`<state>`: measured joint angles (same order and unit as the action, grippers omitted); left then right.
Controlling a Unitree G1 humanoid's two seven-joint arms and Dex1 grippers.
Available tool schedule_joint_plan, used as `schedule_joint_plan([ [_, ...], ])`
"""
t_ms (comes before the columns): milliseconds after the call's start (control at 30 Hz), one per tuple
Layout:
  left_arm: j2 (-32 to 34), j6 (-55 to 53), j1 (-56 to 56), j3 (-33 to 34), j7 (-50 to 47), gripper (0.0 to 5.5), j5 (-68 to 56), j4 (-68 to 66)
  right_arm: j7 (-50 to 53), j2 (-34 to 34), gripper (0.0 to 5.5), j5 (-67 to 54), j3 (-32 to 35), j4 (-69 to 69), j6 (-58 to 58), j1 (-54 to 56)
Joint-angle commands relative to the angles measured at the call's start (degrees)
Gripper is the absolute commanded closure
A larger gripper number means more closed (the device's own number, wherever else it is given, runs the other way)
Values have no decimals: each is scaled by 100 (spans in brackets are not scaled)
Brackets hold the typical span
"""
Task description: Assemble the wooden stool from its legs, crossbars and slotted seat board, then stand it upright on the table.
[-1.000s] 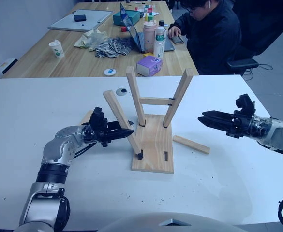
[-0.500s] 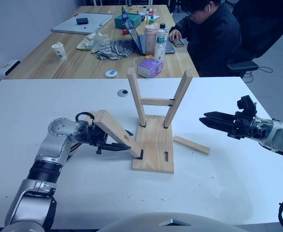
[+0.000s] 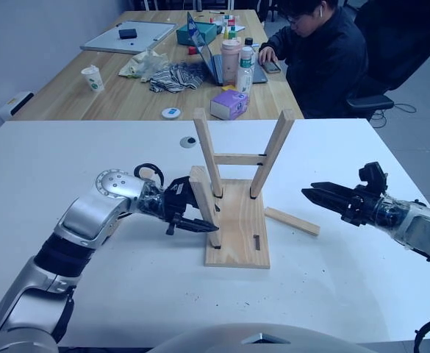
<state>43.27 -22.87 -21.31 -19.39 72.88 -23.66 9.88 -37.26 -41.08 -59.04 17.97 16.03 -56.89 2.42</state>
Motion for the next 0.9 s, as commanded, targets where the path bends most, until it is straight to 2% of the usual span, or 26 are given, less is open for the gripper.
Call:
schedule_joint_plan([
  [33,765,267,1689,-1736,-621,348,2207,-295,170,73,220,-83,182,181,-43,-117],
  [167,779,626,1744,-2038,-463,348,2260,-669,243,88,220,-125,246,218,-68,-148],
  [367,262,-247,667,-2343,478,348,1511,-1775,355,78,220,-133,175,132,-146,8],
  [433,336,-208,490,-2424,461,348,1680,-2003,432,107,220,-150,189,155,-151,-20],
  [600,746,-31,996,-2531,358,348,1537,-1773,530,158,220,-205,221,238,-133,-172],
  [733,767,149,1102,-2336,156,348,1411,-1841,593,185,220,-161,234,160,-44,-110],
  [900,254,108,605,-1836,230,348,840,-3021,640,350,220,-2,149,33,218,-13],
])
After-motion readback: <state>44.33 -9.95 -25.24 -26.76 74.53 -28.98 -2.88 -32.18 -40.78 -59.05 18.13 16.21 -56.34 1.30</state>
